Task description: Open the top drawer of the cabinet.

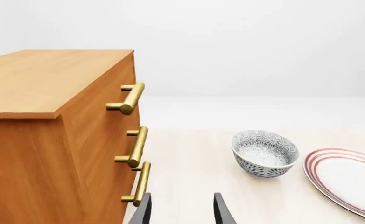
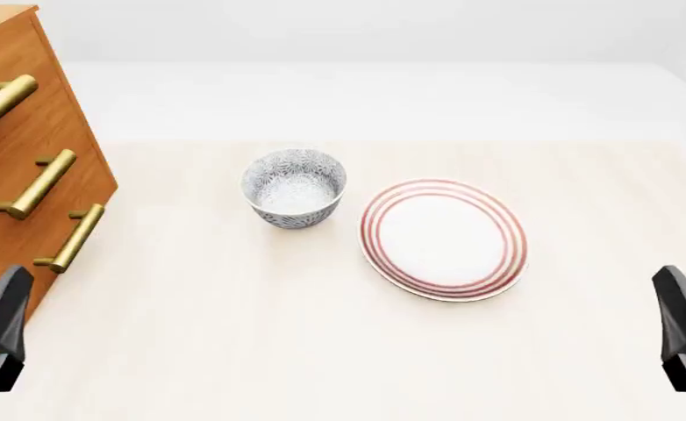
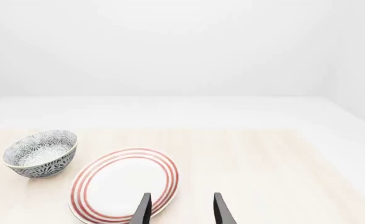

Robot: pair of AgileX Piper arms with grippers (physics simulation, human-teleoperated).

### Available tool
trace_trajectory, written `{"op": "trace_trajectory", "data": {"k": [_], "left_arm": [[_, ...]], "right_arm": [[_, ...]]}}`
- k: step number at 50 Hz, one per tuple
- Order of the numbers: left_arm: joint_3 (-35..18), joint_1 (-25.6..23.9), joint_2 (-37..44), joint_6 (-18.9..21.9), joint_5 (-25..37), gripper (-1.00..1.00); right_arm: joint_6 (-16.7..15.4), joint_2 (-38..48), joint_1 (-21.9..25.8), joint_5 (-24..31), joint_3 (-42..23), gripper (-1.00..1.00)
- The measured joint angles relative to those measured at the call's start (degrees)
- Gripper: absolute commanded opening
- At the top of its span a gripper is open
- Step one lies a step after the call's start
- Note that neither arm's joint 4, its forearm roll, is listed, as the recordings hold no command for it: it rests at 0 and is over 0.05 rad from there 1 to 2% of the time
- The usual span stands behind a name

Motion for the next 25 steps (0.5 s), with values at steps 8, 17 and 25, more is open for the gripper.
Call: {"op": "trace_trajectory", "data": {"k": [8, 17, 25], "left_arm": [[0.0, 0.0, 0.2, 0.0, -0.1, 1.00], [0.0, 0.0, 0.2, 0.0, -0.1, 1.00], [-0.1, -0.1, 0.2, 1.0, -0.1, 1.00]], "right_arm": [[-0.1, 0.2, 0.0, -0.1, -0.1, 1.00], [-0.2, 0.3, 0.0, -0.1, -0.1, 1.00], [-0.2, 0.3, 0.0, -0.2, -0.1, 1.00]]}}
